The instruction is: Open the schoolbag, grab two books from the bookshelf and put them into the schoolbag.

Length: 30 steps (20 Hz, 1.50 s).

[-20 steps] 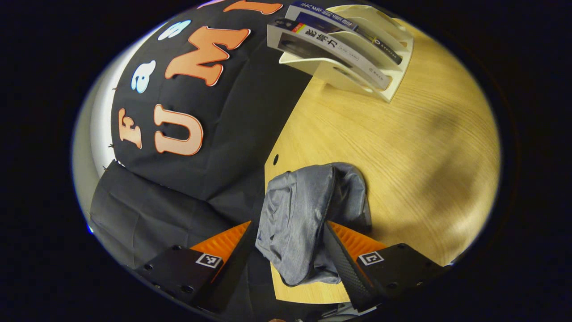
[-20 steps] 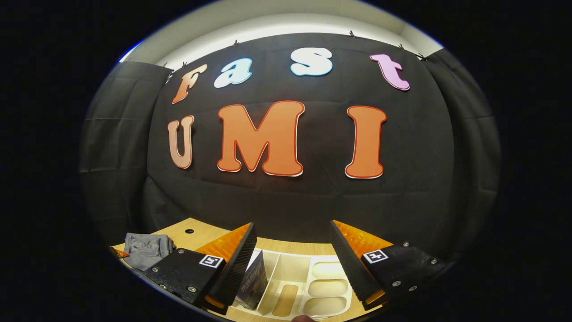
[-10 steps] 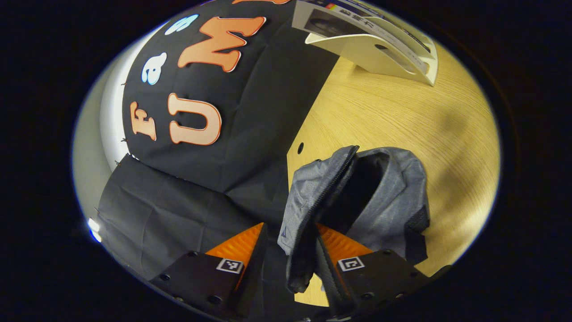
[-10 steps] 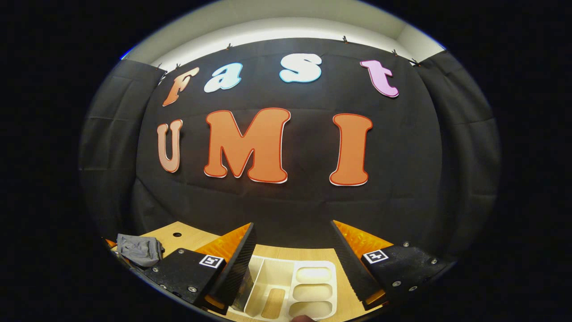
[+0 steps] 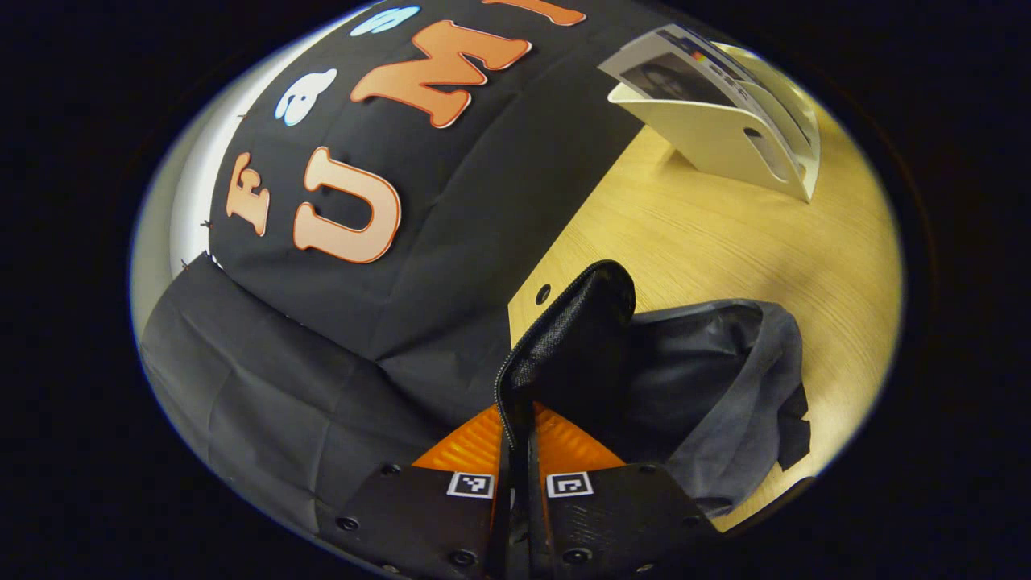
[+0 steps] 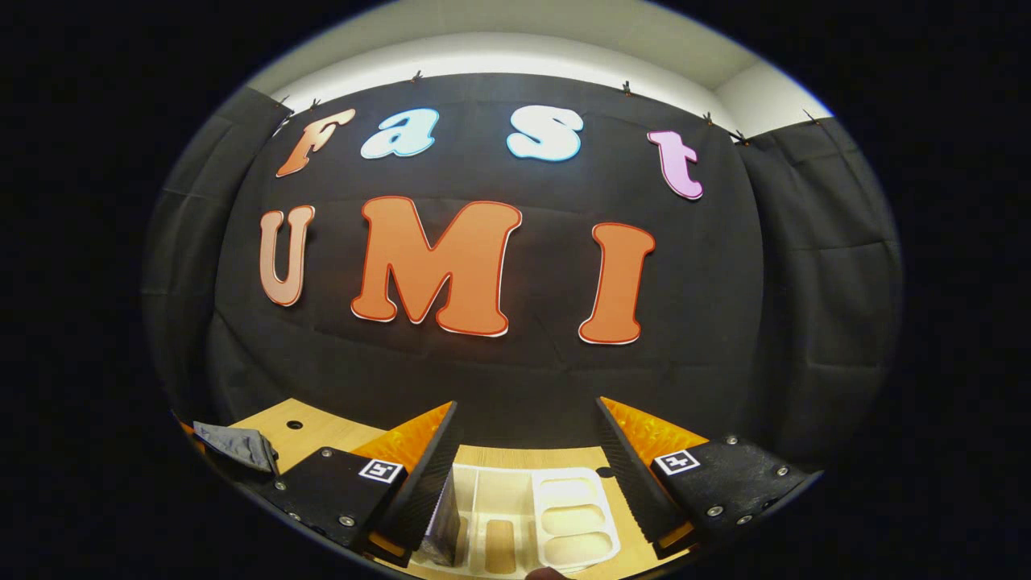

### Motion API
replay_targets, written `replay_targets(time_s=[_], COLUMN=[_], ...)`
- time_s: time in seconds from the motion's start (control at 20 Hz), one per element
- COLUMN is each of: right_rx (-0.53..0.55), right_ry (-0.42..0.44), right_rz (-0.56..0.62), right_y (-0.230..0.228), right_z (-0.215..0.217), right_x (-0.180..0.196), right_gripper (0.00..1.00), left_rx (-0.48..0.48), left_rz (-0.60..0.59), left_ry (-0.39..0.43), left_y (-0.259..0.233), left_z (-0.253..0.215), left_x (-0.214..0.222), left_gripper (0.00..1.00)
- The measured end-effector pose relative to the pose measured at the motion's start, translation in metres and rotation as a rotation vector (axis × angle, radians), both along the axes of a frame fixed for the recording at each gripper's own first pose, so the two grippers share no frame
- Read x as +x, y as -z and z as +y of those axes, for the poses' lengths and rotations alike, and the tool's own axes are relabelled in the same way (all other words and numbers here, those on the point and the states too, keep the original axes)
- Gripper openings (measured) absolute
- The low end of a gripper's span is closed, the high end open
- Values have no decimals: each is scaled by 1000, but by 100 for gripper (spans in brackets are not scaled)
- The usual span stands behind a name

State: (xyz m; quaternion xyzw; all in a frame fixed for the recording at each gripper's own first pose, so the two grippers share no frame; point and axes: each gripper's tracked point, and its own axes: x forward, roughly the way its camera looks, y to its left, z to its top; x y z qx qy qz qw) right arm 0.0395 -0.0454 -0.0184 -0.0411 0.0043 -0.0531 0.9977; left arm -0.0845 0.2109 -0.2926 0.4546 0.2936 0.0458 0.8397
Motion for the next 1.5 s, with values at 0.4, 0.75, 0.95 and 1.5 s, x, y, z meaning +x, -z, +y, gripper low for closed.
replay_targets(time_s=[0.4,0.75,0.95,1.5], right_rx=[-30,-7,15,-69], right_ry=[67,92,55,-116], right_rz=[2,154,309,708], right_y=[-22,-16,8,70], right_z=[79,110,124,145], right_x=[-16,-19,-16,10], right_gripper=[97,97,98,98], left_rx=[-255,-534,-702,-827], left_rz=[-42,77,180,427], left_ry=[149,187,167,172], left_y=[-54,-62,-71,-84], left_z=[40,63,65,59], left_x=[47,64,73,89], left_gripper=[7,4,4,3])
